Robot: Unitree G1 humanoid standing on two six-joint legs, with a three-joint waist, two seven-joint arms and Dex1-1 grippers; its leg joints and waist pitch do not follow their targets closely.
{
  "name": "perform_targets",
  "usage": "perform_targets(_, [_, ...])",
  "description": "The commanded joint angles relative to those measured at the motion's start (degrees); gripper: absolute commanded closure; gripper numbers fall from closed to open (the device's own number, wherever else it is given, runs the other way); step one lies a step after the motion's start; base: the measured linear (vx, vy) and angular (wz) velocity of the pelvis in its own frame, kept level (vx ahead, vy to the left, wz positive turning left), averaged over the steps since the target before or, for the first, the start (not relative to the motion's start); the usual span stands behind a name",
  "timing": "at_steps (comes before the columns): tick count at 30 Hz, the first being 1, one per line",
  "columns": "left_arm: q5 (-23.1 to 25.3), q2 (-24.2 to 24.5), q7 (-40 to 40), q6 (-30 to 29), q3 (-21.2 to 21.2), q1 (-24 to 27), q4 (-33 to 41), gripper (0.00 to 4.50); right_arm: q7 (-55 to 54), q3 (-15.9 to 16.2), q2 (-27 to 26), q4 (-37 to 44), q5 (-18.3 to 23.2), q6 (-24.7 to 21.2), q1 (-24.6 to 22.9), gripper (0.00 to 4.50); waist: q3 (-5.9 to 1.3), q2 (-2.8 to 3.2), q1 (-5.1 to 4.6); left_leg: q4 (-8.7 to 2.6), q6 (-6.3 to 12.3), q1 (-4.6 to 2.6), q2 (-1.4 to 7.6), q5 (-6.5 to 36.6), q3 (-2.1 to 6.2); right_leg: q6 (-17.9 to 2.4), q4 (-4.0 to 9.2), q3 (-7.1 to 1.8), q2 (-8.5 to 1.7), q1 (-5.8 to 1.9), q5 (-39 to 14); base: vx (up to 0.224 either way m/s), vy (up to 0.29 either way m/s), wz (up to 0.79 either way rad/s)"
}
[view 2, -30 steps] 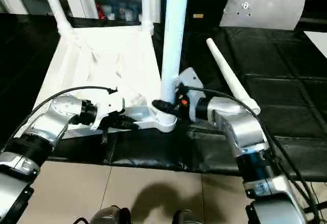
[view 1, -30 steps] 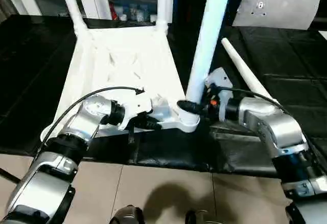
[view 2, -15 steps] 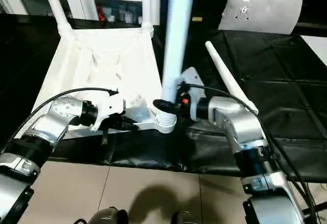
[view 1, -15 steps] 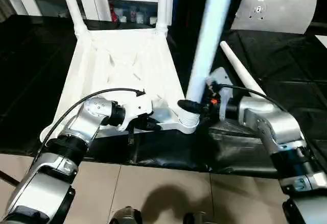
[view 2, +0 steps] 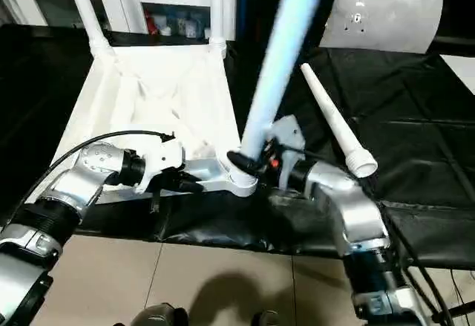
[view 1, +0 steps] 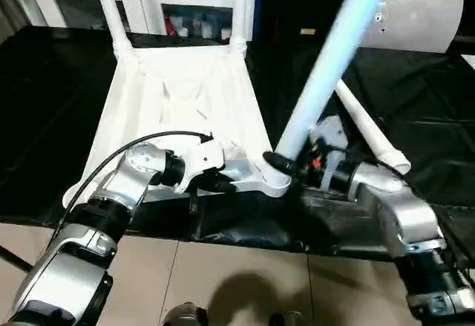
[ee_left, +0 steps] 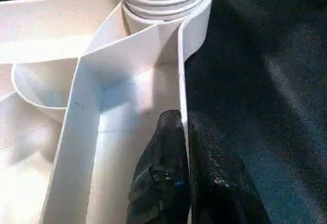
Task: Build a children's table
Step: Insert table leg to table base
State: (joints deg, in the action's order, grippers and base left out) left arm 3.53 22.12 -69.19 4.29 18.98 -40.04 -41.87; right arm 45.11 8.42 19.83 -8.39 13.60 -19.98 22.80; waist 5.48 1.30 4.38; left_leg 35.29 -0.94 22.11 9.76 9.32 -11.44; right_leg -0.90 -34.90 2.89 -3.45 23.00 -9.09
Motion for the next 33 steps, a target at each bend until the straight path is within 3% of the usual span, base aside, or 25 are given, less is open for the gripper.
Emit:
perform_targets(1, [0.7,0.5,-0.7,1.1,0.7,-0.2,0.7,4.5,1.5,3.3,1.3,-3.2,-3.1,-2.1,-1.8,2.59,-3.61,0.49,-0.55,-5.12,-2.53,-2.63,3.39,25.5,2.78,-9.0,6.04,-2.59,-5.27,-0.94,-29.5,0.0,0.0,0.0])
perform_targets(3, [0.5,0.6,-1.2,1.0,0.7,0.0,1.2,4.5,2.4,4.1,1.6,-3.2,-3.3,-2.0,-1.7,2.59,-3.42,0.45,-0.57,-5.21,-2.32,-2.67,3.4,25.8,2.78,-9.0,6.06,-2.65,-5.22,-0.87,-29.2,0.0,0.0,0.0])
perform_targets(4, [0.5,0.7,-1.7,1.1,0.8,0.0,1.4,4.5,3.4,4.9,1.9,-3.5,-3.5,-1.8,-1.7,2.59,-2.88,0.4,-0.64,-5.38,-2.08,-2.55,3.35,26.0,2.78,-8.9,6.16,-2.7,-5.2,-0.72,-29.2,0.0,0.0,0.0])
perform_targets(5, [0.4,0.8,-2.1,1.2,0.9,0.1,1.5,4.5,4.2,5.5,2.1,-3.8,-3.7,-1.6,-1.6,2.59,-3.03,0.37,-0.67,-5.41,-1.97,-2.61,3.37,26.0,2.77,-8.9,6.13,-2.7,-5.17,-0.82,-28.9,0.0,0.0,0.0])
perform_targets(10, [-0.7,1.2,-5.2,1.4,0.9,-0.4,2.7,4.5,7.8,7.8,1.9,-5.4,-3.2,-2.0,-1.2,2.59,-2.19,0.29,-1.11,-6.05,-0.46,-2.2,3.48,23.4,2.61,-10.3,5.89,-2.84,-5.12,-1.1,-23.4,0.0,0.0,0.0])
perform_targets(14, [-1.1,1.2,-6.2,1.1,0.6,-2.0,2.8,4.5,10.0,9.4,2.1,-3.6,-2.2,-3.7,-2.0,2.59,-1.61,0.3,-1.17,-6.27,-0.17,-2.37,3.55,23.6,2.55,-10.6,5.89,-2.93,-5.05,-1.03,-23.3,0.0,0.0,0.0])
perform_targets(18, [-0.5,1.0,-5.7,2.7,-0.2,-6.1,-1.7,4.5,11.8,11.6,1.9,-0.5,-1.6,-5.8,-3.1,2.59,-0.81,0.58,-1.12,-6.61,-0.38,-2.41,3.54,24.1,2.66,-10.2,6.17,-3.03,-5.19,-0.92,-24.4,0.0,0.0,0.0])
perform_targets(23, [-0.2,2.0,-5.3,2.9,-0.4,-6.5,-2.5,4.5,10.1,11.1,0.4,-0.8,-2.3,-5.5,-2.8,2.59,-0.42,0.6,-1.31,-6.88,-1.02,-2.41,3.67,25.1,2.85,-10.6,6.17,-3.08,-5.45,-0.98,-25.4,0.0,0.0,0.0])
perform_targets(25, [0.1,2.8,-4.5,2.3,-0.8,-6.2,-2.3,4.5,8.8,10.6,-0.2,-1.9,-2.8,-5.0,-2.1,2.59,0.02,0.67,-1.53,-7.03,-1.34,-2.45,3.65,26.0,2.94,-10.2,6.46,-3.17,-5.67,-0.85,-28.3,0.0,0.0,0.0])
perform_targets(30, [-0.9,4.7,-1.7,-2.7,-3.6,-2.8,1.9,4.5,4.2,8.9,-2.1,-3.8,-4.4,-4.1,-1.0,2.59,0.94,0.52,-2.01,-7.14,-2.09,-3.34,3.28,29.6,3.55,-6.7,7.91,-3.15,-6.09,-0.22,-40.8,0.0,0.0,0.0])
perform_targets(33, [-2.0,6.5,1.7,-10.1,-6.3,3.7,11.9,4.5,0.6,7.4,-3.7,-5.1,-5.3,-3.6,-0.2,2.59,0.51,0.4,-2.98,-7.97,-2.44,-2.29,3.74,27.3,3.93,-7.3,7.02,-3.12,-5.99,-0.92,-37.3,0.0,0.0,0.0])
